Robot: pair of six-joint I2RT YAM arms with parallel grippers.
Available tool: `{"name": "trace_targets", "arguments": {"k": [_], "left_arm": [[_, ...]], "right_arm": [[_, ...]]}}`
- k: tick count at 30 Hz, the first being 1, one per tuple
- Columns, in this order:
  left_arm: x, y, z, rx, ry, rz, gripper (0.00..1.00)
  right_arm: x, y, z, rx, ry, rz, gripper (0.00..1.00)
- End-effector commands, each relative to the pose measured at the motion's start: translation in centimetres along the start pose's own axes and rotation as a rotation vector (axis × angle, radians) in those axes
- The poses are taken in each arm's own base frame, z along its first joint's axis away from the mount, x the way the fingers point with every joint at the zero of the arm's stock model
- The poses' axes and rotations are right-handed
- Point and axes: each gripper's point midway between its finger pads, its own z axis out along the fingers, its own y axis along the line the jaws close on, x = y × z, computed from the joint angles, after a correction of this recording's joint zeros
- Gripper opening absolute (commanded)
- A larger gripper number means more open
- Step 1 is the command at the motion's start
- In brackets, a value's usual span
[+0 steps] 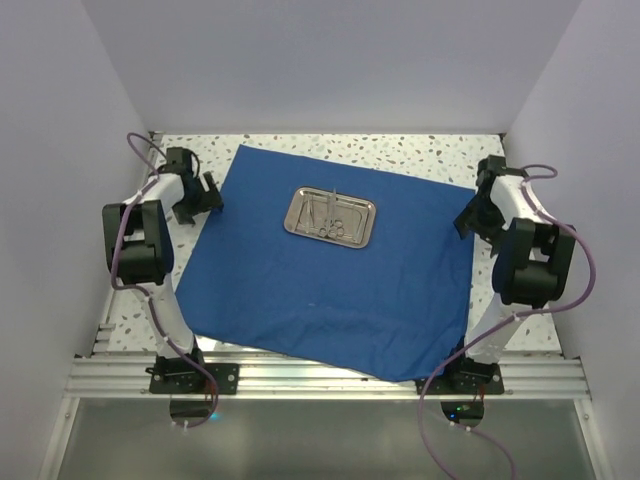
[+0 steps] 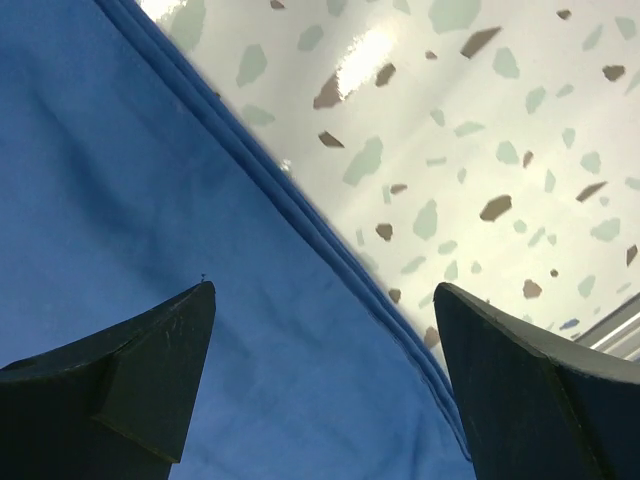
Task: Open and lay out the surgical kit
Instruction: Adjust the surgical kit at the center of the board.
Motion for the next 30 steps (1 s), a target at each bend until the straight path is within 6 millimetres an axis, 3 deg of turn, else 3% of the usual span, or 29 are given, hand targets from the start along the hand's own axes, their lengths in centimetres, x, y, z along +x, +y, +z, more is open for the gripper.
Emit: {"name": "trace_targets", "arguments": {"k": [1, 5, 7, 8, 9, 11, 12, 14, 15, 17, 18, 19, 20, 21, 23, 25, 26, 28, 30], "left_arm": [[-1.4, -1.1, 1.2, 0.061, -0.007, 0.009, 0.87], [-1.0, -1.2, 2.2, 0.069, 0.014, 0.003, 0.82], [-1.0, -1.3, 2.5, 0.076, 0.02, 0.006, 0.76], [-1.0, -1.4, 2.6, 0.078, 0.024, 0.009, 0.73], [-1.1, -1.4, 2.8, 0.077, 0.031, 0.018, 0.62], [-1.1, -1.5, 2.8, 0.079, 0.044, 0.025, 0.49], [-1.1, -1.5, 2.7, 0.078, 0.052, 0.026, 0.42], [-1.2, -1.8, 2.6, 0.09, 0.051, 0.028, 0.37], [-1.1, -1.8, 2.6, 0.093, 0.055, 0.028, 0.34], [-1.0, -2.2, 2.6, 0.115, 0.063, 0.027, 0.25], [-1.0, -2.4, 2.6, 0.124, 0.064, 0.027, 0.2], [-1.2, -2.8, 2.6, 0.143, 0.065, 0.028, 0.08], [-1.2, -2.8, 2.7, 0.146, 0.067, 0.027, 0.08], [-1.8, -3.1, 2.6, 0.156, 0.053, 0.029, 0.0], [-2.5, -3.1, 2.7, 0.149, 0.037, 0.027, 0.0], [-4.3, -3.1, 2.4, 0.145, -0.001, 0.017, 0.0], [-5.1, -2.6, 2.3, 0.118, -0.022, 0.007, 0.0], [-7.2, -1.4, 1.9, 0.085, -0.06, -0.046, 0.0], [-8.9, 0.3, 1.4, 0.067, -0.093, -0.102, 0.0]], "right_arm": [[-2.4, 1.5, 0.5, -0.023, -0.066, -0.006, 0.92], [-1.4, 3.2, 3.1, -0.042, -0.007, -0.032, 0.77], [-1.2, 4.1, 4.1, -0.076, 0.005, -0.035, 0.64], [-0.5, 4.5, 5.1, -0.077, 0.031, -0.048, 0.53], [-0.3, 5.1, 5.7, -0.101, 0.039, -0.057, 0.46], [0.5, 5.5, 6.8, -0.101, 0.074, -0.069, 0.38], [1.1, 5.7, 7.9, -0.093, 0.099, -0.079, 0.28], [1.8, 6.2, 8.7, -0.106, 0.132, -0.084, 0.15], [2.3, 6.4, 9.5, -0.106, 0.151, -0.083, 0.02], [2.5, 6.6, 9.8, -0.1, 0.164, -0.076, 0.0], [2.2, 7.2, 9.9, -0.127, 0.152, -0.069, 0.0], [2.0, 8.1, 9.5, -0.172, 0.162, -0.058, 0.0], [1.7, 8.6, 9.2, -0.187, 0.155, -0.057, 0.0], [1.4, 9.1, 9.0, -0.207, 0.156, -0.056, 0.0], [0.9, 10.4, 8.3, -0.262, 0.159, -0.056, 0.0], [-0.8, 12.2, 7.3, -0.31, 0.128, -0.057, 0.0], [-2.3, 13.5, 7.1, -0.334, 0.107, -0.055, 0.0], [-3.2, 14.6, 6.8, -0.343, 0.11, -0.061, 0.0], [-4.4, 17.0, 6.6, -0.395, 0.128, -0.06, 0.0]]}}
